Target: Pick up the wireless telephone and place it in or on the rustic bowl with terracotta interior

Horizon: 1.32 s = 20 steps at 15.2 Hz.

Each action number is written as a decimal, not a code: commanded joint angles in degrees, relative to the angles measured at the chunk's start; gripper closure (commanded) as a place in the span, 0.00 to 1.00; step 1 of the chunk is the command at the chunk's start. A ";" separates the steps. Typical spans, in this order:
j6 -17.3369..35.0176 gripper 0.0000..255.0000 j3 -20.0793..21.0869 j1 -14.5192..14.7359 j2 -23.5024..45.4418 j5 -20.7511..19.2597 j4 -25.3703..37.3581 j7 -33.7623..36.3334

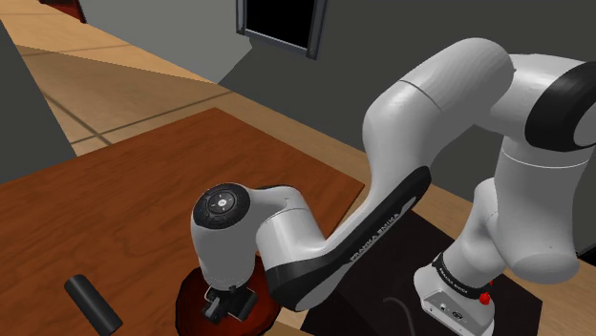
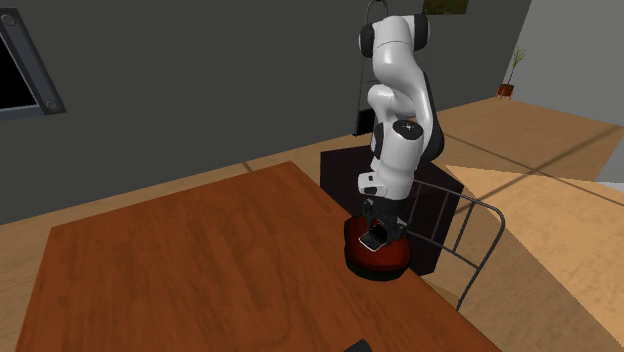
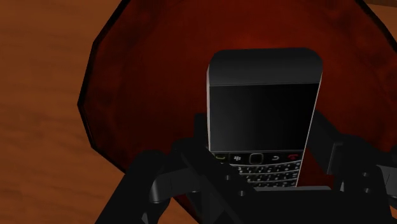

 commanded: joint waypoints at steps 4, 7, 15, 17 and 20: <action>0.22 1.00 -0.08 0.06 0.18 -0.14 -0.03 0.10; 0.22 0.00 -0.08 0.06 0.18 -0.14 -0.02 0.10; -4.12 0.00 1.46 -0.81 -3.59 2.52 0.96 -1.60; -5.30 0.00 1.79 -0.98 -4.51 3.19 1.34 -2.03; -5.30 0.00 1.78 -0.98 -4.51 3.19 1.34 -2.03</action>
